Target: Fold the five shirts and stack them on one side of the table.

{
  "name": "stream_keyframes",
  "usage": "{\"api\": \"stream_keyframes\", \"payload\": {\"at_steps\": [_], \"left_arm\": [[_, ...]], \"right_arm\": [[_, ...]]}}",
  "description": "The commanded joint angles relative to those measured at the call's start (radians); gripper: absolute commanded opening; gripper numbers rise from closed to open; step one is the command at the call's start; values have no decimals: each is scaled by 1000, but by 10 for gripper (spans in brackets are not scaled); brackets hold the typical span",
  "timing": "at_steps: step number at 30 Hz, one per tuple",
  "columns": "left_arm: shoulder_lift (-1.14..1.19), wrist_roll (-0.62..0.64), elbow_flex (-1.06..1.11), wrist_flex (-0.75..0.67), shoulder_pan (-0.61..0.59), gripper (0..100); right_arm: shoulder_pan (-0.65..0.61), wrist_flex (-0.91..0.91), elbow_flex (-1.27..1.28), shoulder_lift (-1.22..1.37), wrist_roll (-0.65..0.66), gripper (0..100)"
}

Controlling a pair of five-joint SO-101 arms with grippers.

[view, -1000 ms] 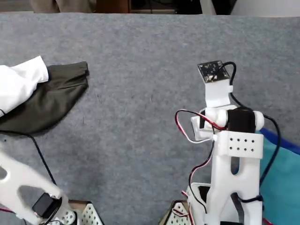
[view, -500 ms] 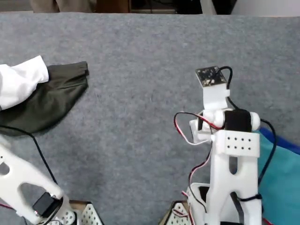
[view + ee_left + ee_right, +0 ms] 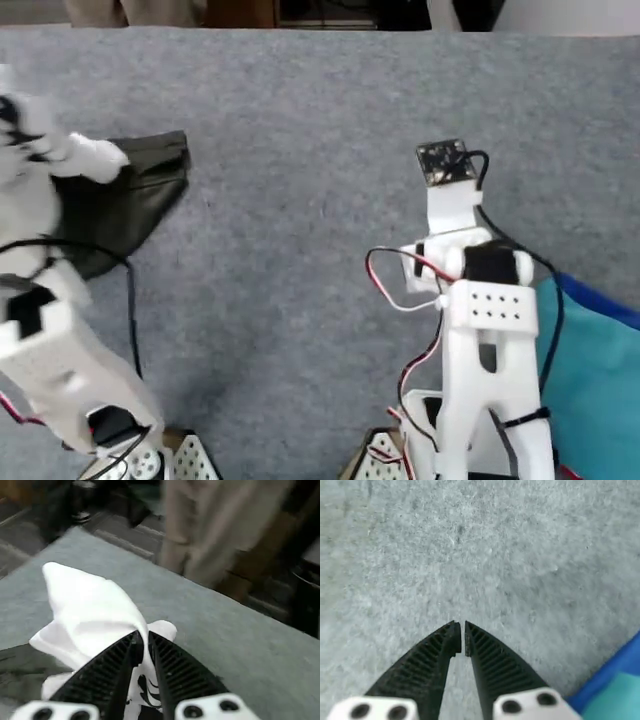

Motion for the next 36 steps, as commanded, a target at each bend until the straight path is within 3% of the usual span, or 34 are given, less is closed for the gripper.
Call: {"api": "stream_keyframes", "payload": {"at_steps": [1,10,14,18,23,30,36], "left_arm": [[-165,11,195,11,210,19],[-458,2,971,8,736,20],[-535,-9,1284,8,879,21],[-619,-135,1567,8,953,22],[-819,-146,1763,8,901,55],[-1221,101,1795,8,674,297],[-1440,69,1855,6,463,282]], "right_arm": [[-19,-129,74,-13,-6,29],[-12,-229,163,-13,-6,29],[-12,-229,168,-13,-6,30],[-12,-229,163,-13,-6,30],[-15,-229,159,-18,-6,96],[-87,-230,127,-13,-5,366],[-275,-229,51,-12,-8,338]]}}
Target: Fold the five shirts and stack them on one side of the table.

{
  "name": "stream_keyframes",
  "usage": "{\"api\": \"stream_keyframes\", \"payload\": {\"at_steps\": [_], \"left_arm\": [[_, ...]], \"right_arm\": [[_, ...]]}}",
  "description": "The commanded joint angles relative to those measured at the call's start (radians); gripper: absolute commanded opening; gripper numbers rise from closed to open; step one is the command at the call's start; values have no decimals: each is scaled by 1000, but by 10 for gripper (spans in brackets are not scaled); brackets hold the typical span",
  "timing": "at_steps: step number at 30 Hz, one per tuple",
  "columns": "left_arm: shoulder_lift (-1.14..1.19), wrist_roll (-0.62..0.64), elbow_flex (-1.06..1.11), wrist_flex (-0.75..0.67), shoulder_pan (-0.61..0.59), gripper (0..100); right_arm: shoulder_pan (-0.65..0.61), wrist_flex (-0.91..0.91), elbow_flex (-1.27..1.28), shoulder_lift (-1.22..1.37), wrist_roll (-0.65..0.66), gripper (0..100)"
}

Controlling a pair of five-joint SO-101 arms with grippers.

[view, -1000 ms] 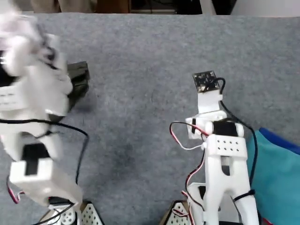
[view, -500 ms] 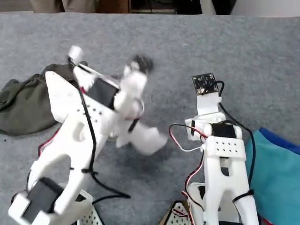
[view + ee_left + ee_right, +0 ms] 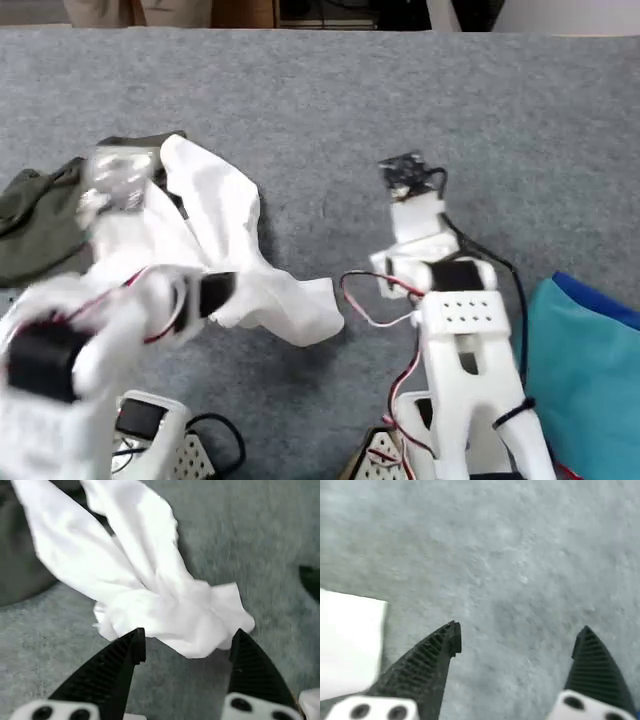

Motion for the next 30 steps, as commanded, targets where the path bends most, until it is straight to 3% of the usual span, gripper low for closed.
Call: {"api": "stream_keyframes", "payload": {"at_steps": [1,8,15,23,30], "left_arm": [[-93,-15,55,3,-166,282],[-116,-101,384,-222,-523,282],[-120,-232,511,-250,-690,282],[-120,-262,520,-253,-772,282],[-120,-262,520,-255,-775,282]], "right_arm": [[-122,-17,-88,-10,-20,321],[-254,-12,-266,223,-170,207],[-260,161,-584,723,-255,207],[-320,434,-908,1055,-273,202],[-377,448,-954,1130,-275,202]]}}
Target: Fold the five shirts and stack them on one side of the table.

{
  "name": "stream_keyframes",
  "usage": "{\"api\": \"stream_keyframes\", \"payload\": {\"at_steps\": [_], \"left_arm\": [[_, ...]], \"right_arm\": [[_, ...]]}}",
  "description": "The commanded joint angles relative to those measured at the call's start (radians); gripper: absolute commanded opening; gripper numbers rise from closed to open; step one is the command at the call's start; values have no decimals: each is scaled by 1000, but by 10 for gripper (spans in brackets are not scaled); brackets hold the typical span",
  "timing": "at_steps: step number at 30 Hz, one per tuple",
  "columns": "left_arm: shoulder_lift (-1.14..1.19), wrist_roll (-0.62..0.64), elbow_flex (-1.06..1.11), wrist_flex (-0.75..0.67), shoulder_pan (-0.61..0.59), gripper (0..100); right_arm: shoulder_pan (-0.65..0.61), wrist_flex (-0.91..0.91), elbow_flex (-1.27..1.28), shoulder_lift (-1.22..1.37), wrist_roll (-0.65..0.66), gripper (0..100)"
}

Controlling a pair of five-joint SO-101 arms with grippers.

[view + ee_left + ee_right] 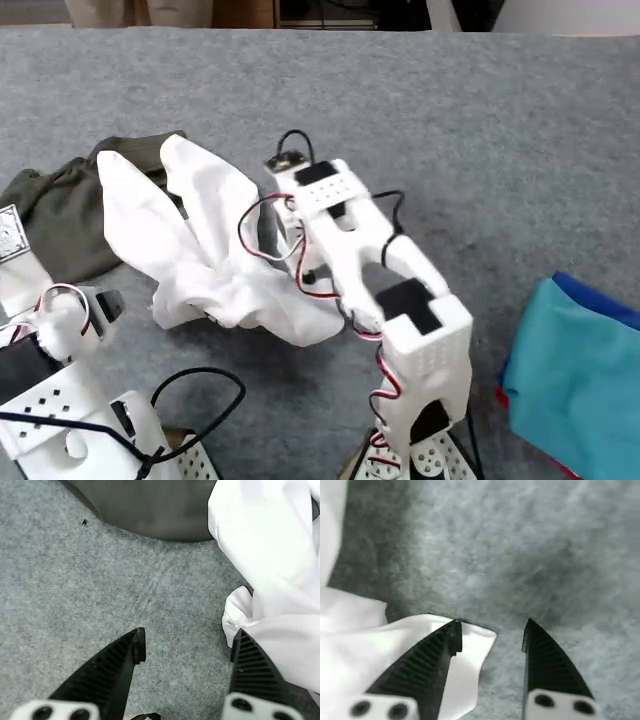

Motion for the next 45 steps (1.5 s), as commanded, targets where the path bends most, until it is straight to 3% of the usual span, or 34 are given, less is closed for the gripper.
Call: {"api": "stream_keyframes", "payload": {"at_steps": [1,7,12,24,27,32,40,45], "left_arm": [[-7,-3,-5,-14,-8,282],[-7,-3,-5,-11,-8,282],[-7,-18,-5,-11,-9,282],[-7,-21,-5,-11,-8,282],[-7,-21,-5,-12,-8,282],[-7,-21,-5,-12,-8,282],[-7,-21,46,-17,-9,282],[-7,-21,48,-17,-11,282]], "right_arm": [[-25,-9,-47,18,-12,202],[-19,-23,-47,91,-14,194],[-22,-23,-48,111,-57,73],[-19,-3,-48,93,-60,72],[-4,-3,-44,33,-58,88],[19,23,-13,-111,-38,228],[18,48,151,-283,-5,230],[18,-69,268,-294,-9,224]]}}
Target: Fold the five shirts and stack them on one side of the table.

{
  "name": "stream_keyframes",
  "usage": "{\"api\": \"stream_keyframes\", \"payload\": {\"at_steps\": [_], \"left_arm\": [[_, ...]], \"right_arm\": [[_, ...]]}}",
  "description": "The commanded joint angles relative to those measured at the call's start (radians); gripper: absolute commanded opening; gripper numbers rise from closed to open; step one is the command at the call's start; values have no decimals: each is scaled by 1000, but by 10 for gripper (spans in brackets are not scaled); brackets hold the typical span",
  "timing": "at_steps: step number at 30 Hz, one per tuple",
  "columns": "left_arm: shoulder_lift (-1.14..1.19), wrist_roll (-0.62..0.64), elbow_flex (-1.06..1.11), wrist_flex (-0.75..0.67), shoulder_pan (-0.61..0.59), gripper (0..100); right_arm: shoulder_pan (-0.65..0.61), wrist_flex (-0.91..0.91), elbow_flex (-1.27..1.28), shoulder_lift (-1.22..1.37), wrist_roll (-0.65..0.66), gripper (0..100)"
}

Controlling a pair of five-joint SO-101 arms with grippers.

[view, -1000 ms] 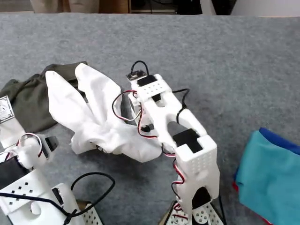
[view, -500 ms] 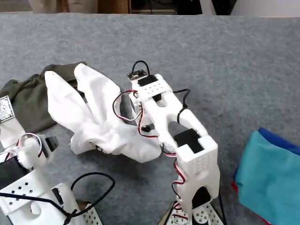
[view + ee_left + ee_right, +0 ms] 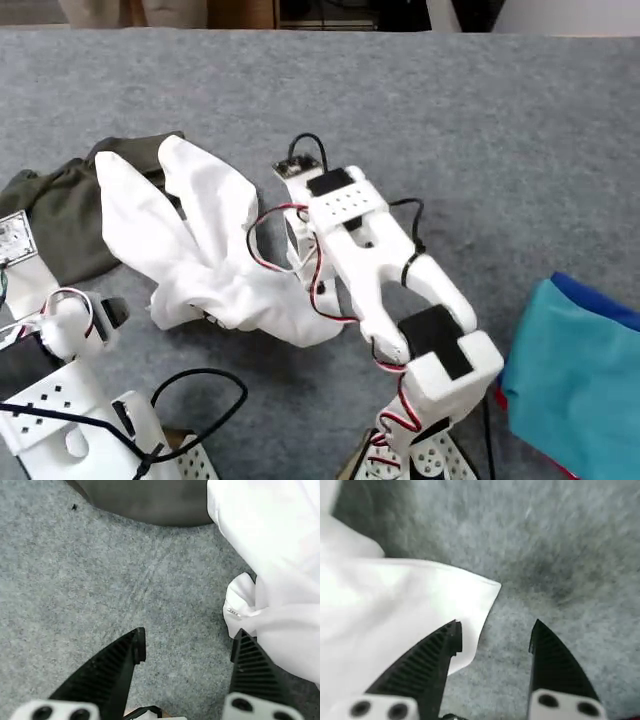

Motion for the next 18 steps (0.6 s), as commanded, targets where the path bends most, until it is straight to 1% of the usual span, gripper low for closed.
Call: {"api": "stream_keyframes", "payload": {"at_steps": [1,5,7,11,18], "left_arm": [[-7,-5,-8,-14,-11,282],[-7,-5,-8,-14,-11,282],[-7,-5,-8,-14,-11,282],[-7,-5,-8,-14,-11,282],[-7,-5,-6,-14,-11,282]], "right_arm": [[2,-91,59,-45,5,209],[2,-178,71,1,3,107],[2,-198,48,31,3,78],[2,-193,-13,87,3,76],[2,-195,-22,157,3,73]]}}
